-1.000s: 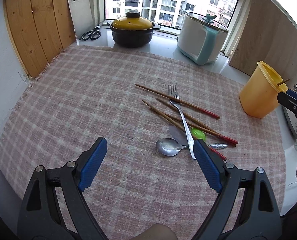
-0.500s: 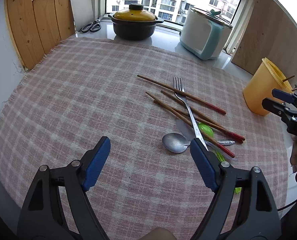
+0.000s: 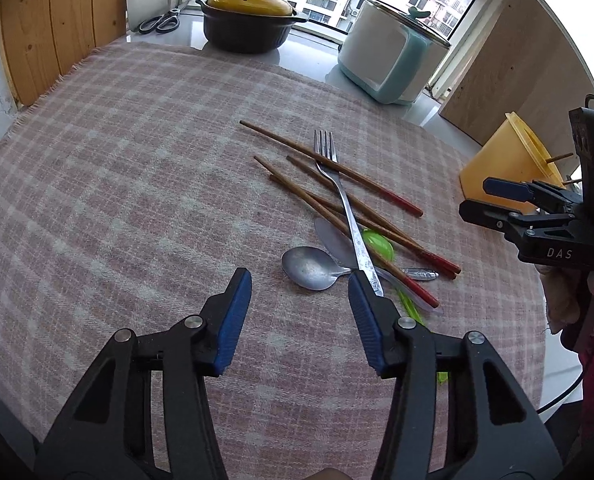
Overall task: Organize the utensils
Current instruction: 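Lower the right gripper onto another red-tipped chopstick and close it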
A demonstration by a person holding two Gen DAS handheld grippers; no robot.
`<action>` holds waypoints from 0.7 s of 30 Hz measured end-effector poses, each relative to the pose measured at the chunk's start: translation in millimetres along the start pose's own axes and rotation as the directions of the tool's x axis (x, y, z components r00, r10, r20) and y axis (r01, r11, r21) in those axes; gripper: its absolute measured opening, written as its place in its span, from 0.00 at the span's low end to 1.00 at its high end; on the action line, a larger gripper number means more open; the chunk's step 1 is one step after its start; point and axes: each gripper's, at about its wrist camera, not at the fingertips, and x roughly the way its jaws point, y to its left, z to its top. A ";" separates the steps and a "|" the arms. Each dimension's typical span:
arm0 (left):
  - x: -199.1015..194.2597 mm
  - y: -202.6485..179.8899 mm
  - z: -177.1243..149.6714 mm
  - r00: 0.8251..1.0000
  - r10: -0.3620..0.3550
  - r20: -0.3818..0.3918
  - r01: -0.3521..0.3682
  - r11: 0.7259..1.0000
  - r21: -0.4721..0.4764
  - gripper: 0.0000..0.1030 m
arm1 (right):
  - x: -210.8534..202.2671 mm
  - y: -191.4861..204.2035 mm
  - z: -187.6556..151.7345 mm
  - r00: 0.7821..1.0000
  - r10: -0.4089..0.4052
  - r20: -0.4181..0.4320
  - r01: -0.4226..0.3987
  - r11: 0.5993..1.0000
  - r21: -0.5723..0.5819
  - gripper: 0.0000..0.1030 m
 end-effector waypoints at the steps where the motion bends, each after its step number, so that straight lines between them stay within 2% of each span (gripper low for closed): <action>1: 0.7 -0.4 1.8 1.000 -0.003 0.000 0.003 1.000 -0.001 0.50 | 3.2 0.7 3.4 1.000 0.003 -0.004 -0.003 1.000 -0.008 0.78; 2: 1.1 -0.9 3.3 1.000 -0.007 0.001 0.007 1.000 0.000 0.49 | 6.2 1.7 6.2 1.000 0.007 -0.010 -0.007 1.000 -0.017 0.78; 6: 2.5 -1.1 8.6 1.000 -0.023 0.002 0.023 1.000 0.004 0.45 | 22.5 6.4 17.0 0.999 0.018 -0.049 -0.020 0.999 -0.048 0.64; 11: 8.3 1.9 10.6 0.999 -0.037 -0.012 0.037 0.999 -0.003 0.40 | 43.0 8.5 27.2 0.993 0.050 -0.103 -0.056 0.997 -0.059 0.54; 13: 9.1 2.8 9.2 0.999 -0.040 -0.018 0.040 0.999 0.001 0.38 | 51.4 8.0 30.7 0.991 0.055 -0.125 -0.063 0.997 -0.055 0.46; 21: 16.9 13.9 -0.5 0.998 -0.034 -0.055 0.033 0.999 -0.032 0.38 | 73.0 14.2 34.7 0.983 0.057 -0.176 -0.075 0.993 -0.096 0.42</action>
